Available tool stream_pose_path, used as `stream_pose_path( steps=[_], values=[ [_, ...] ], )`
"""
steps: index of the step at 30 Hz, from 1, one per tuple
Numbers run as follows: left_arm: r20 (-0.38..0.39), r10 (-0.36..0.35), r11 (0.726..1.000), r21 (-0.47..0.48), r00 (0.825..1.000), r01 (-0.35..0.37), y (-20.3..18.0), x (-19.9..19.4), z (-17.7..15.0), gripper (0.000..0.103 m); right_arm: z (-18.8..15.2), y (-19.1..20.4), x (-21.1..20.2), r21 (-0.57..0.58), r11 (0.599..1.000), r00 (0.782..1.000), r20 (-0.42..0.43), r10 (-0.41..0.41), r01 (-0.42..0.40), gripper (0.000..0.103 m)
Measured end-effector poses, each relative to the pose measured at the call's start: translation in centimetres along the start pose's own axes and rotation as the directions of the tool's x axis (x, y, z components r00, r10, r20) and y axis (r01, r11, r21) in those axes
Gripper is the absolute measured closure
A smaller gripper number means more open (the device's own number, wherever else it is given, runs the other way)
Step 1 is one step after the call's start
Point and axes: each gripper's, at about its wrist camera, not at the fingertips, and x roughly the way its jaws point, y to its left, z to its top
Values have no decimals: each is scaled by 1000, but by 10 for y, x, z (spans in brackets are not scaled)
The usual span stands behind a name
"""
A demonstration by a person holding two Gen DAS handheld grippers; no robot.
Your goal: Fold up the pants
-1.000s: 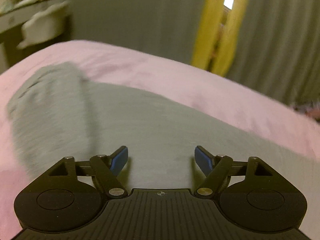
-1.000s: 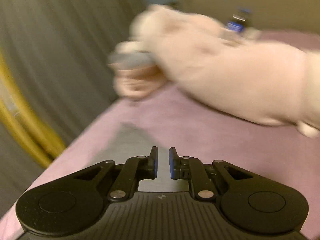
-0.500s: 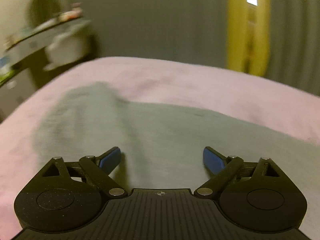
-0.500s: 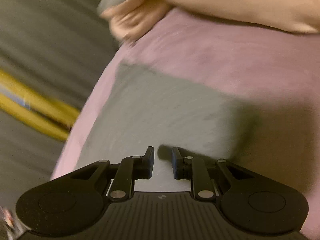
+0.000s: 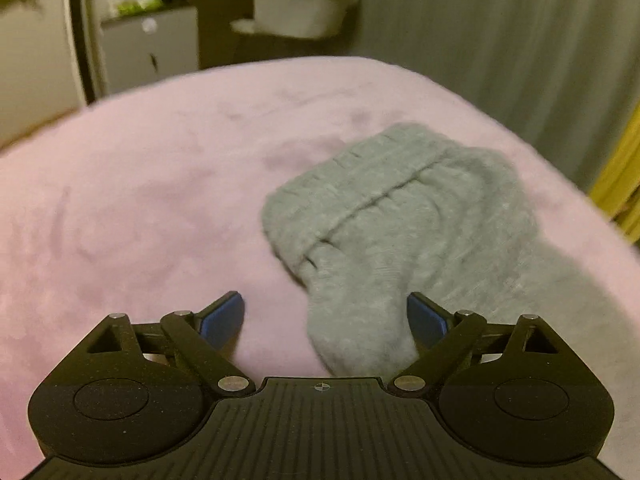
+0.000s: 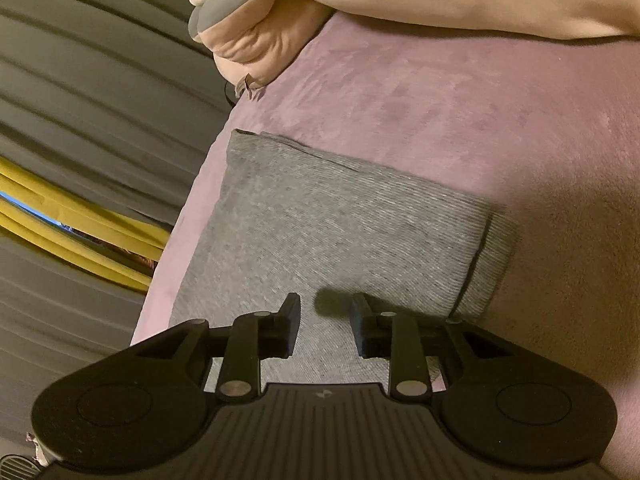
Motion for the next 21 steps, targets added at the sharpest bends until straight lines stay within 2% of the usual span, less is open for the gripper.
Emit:
stream_pose_path(
  steps=[2,4,5,6,7,8,9,12,14,16,17,19,20,21],
  values=[
    [75,77,994,65,994,-82,-11,-11,-1,9,0,-1,-1,7,1000,1000,3,0,0,76],
    [163,171,972,133,972,-194,-29,-24,-1,9,2,0,-7,11,1000,1000,19,-12,12,75],
    [191,181,966,151,965,-211,-34,-30,1,11,2,0,-11,8,1000,999,35,-26,26,74],
    [211,156,968,162,965,-192,-38,-37,3,11,3,0,-18,0,999,998,57,-36,36,68],
    [221,89,977,171,971,-128,-39,-48,6,9,4,-2,-26,-8,999,996,78,-31,32,60],
    [206,-15,983,181,978,-23,-39,-61,7,8,4,-4,-33,-12,1000,995,92,-25,26,56],
    [184,-94,981,184,978,60,-39,-70,6,7,5,-7,-40,-16,999,994,104,-26,27,49],
    [79,-295,947,153,952,281,-45,-100,-10,6,6,-23,-57,-24,999,993,111,-27,30,46],
    [27,-379,920,119,925,373,-53,-115,-30,5,6,-36,-60,9,999,995,94,-42,41,43],
    [-13,-429,899,94,903,428,-66,-125,-57,4,7,-49,-65,40,997,993,93,-72,69,43],
    [-30,-438,893,96,898,439,-72,-131,-72,4,8,-55,-67,56,997,994,91,-56,51,43],
    [-84,-411,902,108,908,419,-88,-133,-97,4,11,-64,-66,102,995,997,73,-5,-3,43],
    [-136,-396,907,96,908,410,-95,-134,-102,4,13,-65,-64,109,994,998,59,19,-25,43],
    [-154,-404,906,70,902,418,-99,-132,-104,4,15,-67,-60,112,993,998,50,39,-44,43]
  ],
)
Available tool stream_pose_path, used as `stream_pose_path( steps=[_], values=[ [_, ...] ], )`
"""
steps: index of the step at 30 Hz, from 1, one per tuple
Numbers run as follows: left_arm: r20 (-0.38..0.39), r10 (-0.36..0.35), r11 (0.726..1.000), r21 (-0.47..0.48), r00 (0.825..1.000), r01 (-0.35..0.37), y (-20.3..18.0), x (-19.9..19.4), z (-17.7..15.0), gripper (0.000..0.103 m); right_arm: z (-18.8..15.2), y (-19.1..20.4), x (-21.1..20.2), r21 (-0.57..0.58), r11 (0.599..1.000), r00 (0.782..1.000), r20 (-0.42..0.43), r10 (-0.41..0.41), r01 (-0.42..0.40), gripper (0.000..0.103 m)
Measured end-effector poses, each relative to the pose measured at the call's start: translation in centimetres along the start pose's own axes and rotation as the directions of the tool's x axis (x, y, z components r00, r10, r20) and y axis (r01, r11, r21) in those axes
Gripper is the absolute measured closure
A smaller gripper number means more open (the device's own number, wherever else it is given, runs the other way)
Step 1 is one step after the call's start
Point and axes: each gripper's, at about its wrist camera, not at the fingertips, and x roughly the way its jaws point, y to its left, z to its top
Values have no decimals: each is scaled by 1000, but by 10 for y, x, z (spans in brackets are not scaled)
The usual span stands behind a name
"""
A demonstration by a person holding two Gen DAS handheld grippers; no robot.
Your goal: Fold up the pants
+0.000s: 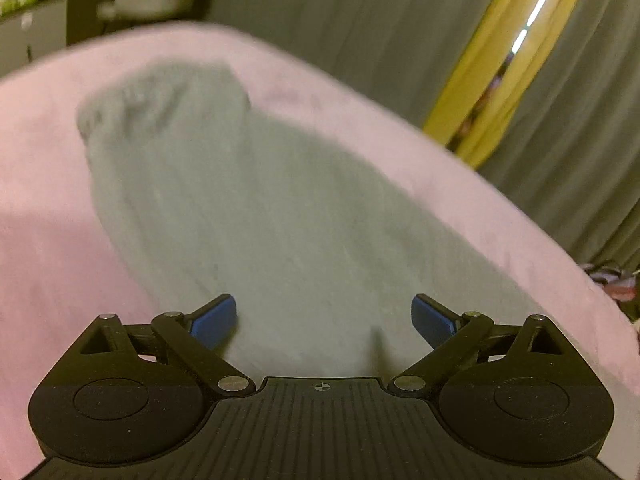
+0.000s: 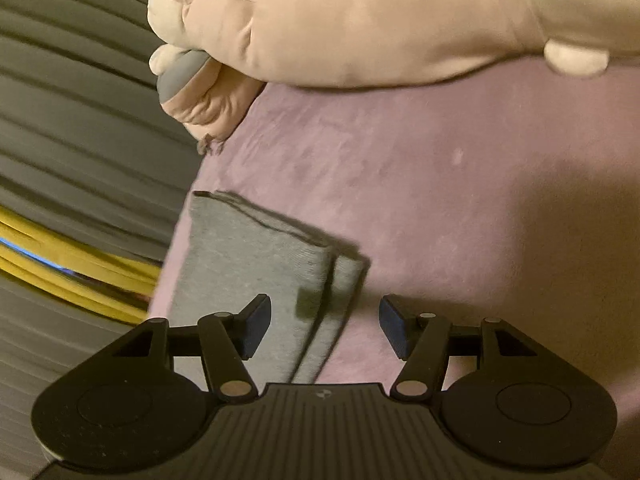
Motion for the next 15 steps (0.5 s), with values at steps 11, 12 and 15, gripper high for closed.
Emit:
stream_pose_path(
  steps=[11,12,15],
  values=[
    [-49,50,997,-48,998,-53,1,19,-6,4,14,-18,31,101,985,989,-35,141,-137,87],
    [-49,52,998,-41,997,-54,1,19,-5,4,14,-19,31,111,983,988,-32,149,-145,87],
    [-50,51,998,-24,997,-52,-3,15,-7,4,15,-14,31,91,982,986,-30,167,-163,74]
  ],
)
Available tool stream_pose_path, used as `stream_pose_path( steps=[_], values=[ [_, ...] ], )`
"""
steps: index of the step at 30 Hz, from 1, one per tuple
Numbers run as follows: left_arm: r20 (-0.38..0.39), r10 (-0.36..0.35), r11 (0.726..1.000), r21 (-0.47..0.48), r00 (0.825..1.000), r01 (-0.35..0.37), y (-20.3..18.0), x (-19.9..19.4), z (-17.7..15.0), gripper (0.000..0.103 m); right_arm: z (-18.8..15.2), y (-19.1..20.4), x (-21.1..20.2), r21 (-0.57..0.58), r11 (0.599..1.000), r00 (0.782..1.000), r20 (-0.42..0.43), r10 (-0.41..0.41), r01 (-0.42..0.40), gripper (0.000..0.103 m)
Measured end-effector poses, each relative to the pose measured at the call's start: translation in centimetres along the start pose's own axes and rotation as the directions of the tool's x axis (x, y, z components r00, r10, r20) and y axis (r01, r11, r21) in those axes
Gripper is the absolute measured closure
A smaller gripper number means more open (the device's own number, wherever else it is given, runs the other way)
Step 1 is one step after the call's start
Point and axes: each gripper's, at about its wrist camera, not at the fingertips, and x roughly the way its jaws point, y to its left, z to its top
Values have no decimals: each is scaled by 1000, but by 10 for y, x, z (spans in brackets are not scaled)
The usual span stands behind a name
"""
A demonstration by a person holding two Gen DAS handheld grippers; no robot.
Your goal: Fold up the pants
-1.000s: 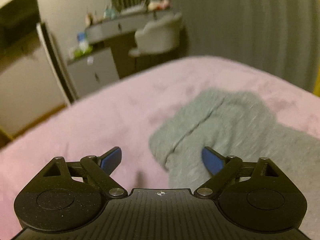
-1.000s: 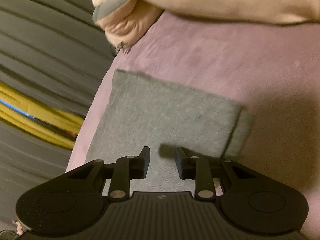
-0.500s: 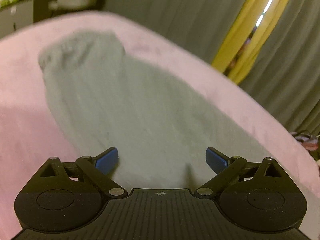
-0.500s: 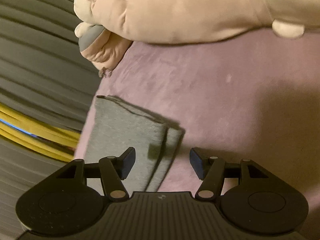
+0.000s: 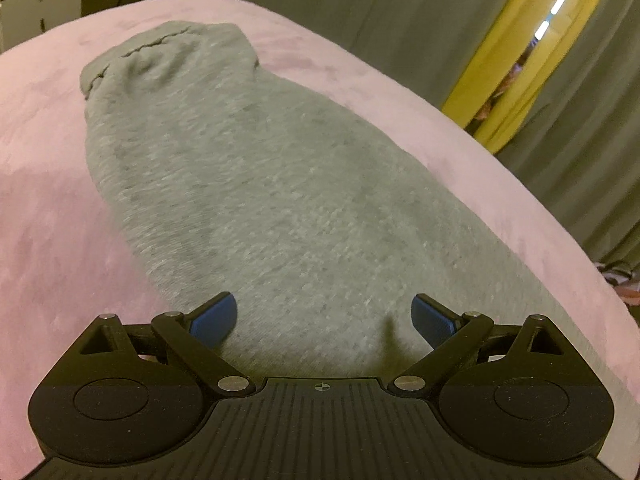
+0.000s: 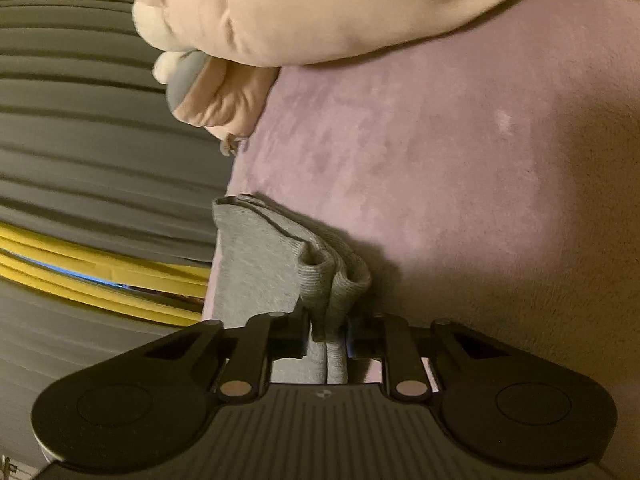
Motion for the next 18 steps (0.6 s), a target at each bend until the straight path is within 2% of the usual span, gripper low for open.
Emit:
stream_pose_path(
  steps=[1,5,6,7,8,11,12,13,15,18],
  values=[
    [-4,-1,1000,0,1000,1,0,-1,0,4,0,3,1,-9,1000,1000,-1,3,-3,65],
    [-16,-5,1000,-15,1000,5,3,5,1,4,2,21,9,-86,994,997,-1,-71,70,63],
    [-14,-10,1000,-20,1000,10,4,4,1,4,3,26,11,-106,990,996,1,-90,90,66],
    [-10,-15,1000,-27,1000,14,6,4,1,4,4,32,11,-138,983,993,14,-118,119,83],
    [-5,-16,999,-32,1000,16,7,3,1,4,6,37,11,-166,976,990,26,-141,144,91],
    [17,-10,999,-43,1000,10,9,1,1,4,2,71,11,-282,937,979,67,-193,204,91],
    [17,-10,999,-48,1000,11,10,1,1,4,-5,95,12,-370,901,973,100,-206,228,91],
    [18,-12,999,-52,1000,13,11,1,1,4,-19,126,14,-488,841,972,131,-195,234,92],
    [20,-15,998,-56,1000,16,11,1,1,4,-53,183,18,-677,711,982,142,-128,190,92],
    [27,-23,998,-58,999,24,12,-1,1,4,-133,254,26,-886,463,1000,3,4,1,91]
  ],
)
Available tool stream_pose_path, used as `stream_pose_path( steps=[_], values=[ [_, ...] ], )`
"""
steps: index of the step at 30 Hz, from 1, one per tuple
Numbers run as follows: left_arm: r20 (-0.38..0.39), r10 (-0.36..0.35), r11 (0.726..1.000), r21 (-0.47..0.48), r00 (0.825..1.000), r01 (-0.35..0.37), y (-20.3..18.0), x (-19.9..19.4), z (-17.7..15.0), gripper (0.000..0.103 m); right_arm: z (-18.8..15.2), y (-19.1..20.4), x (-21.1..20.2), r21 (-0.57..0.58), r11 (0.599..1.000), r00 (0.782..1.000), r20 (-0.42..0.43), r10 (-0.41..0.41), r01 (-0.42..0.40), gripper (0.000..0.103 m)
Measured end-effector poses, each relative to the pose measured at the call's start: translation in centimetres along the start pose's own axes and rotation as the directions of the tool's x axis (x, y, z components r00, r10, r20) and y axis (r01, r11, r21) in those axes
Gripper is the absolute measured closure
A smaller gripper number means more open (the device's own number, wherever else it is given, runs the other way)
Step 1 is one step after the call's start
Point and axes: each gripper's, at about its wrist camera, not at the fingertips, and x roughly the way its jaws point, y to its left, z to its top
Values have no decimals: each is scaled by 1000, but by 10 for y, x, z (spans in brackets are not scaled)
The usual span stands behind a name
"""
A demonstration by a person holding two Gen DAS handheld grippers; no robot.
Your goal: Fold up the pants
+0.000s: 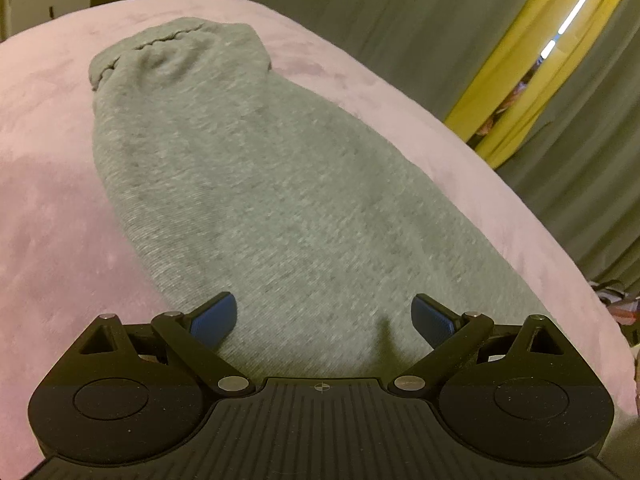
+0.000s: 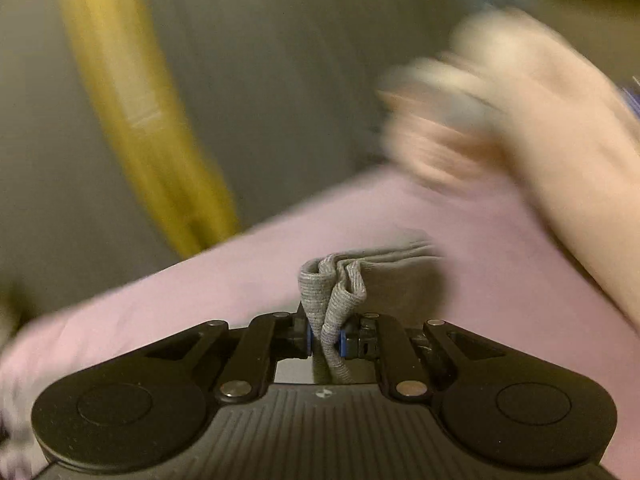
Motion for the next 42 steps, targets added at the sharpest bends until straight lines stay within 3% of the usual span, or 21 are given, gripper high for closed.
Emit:
stream_pose_path(
  steps=[2,5,7,9,11,12,15,17,19,20,22,24,26,28,31,35,36,37,38,39,42],
  values=[
    [8,-5,1000,-7,1000,5,1,-2,0,4,-6,64,6,-148,973,984,-31,176,-178,91],
    [26,-8,1000,-14,1000,9,3,-6,0,4,-43,127,25,-229,906,933,-141,331,-356,91],
    [33,-8,1000,-13,999,9,4,-6,-1,4,-80,155,49,-226,874,887,-287,361,-429,84],
    [29,-11,1000,-13,1000,11,4,-5,0,4,-109,167,66,-209,865,838,-427,339,-457,64],
    [24,-34,999,-4,999,35,3,-5,0,4,-118,160,64,-162,858,809,-452,375,-488,64],
    [25,-53,999,5,998,52,1,-6,0,4,-115,152,58,-127,860,808,-432,400,-494,60],
    [-6,-148,986,75,989,148,-11,-11,-1,4,-93,108,52,69,906,848,-329,416,-418,34],
    [-68,-233,960,144,970,241,-26,-13,-4,4,-88,71,54,159,941,885,-323,336,-299,27],
    [-157,-302,928,180,940,328,-44,-11,-8,4,-86,45,52,92,986,926,-339,164,-140,27],
    [-205,-336,911,177,919,372,-53,-8,-12,4,-86,34,49,88,987,932,-328,153,-131,27],
    [-297,-394,880,152,870,450,-69,3,-17,4,-89,6,37,156,981,938,-309,157,-113,15],
    [-381,-412,860,140,828,492,-86,20,-22,5,-92,-12,32,295,948,938,-278,208,-123,14],
    [-428,-372,864,165,824,476,-99,40,-27,10,-96,-21,29,384,909,935,-238,264,-159,14],
    [-463,-333,877,167,821,451,-105,58,-28,26,-97,-19,29,383,907,933,-232,277,-174,14],
    [-516,-374,870,91,770,484,-106,74,-29,36,-102,-3,42,348,915,914,-268,306,-205,13],
    [-543,-361,875,83,758,476,-111,90,-34,40,-102,0,43,350,911,914,-255,316,-217,9],
    [-540,-370,876,67,756,477,-111,93,-34,49,-103,-3,43,372,903,913,-250,321,-216,9],
    [-539,-371,880,57,756,472,-113,95,-33,80,-104,-8,45,396,893,913,-246,326,-212,9],
    [-544,-365,884,53,756,465,-115,98,-33,86,-104,-10,44,410,887,913,-243,329,-211,9],
    [-543,-368,883,52,755,467,-117,98,-31,86,-105,-11,44,421,883,913,-241,329,-207,9],
    [-501,-368,858,142,783,494,-125,80,-29,87,-103,-9,38,408,885,921,-207,330,-226,9]
  ],
)
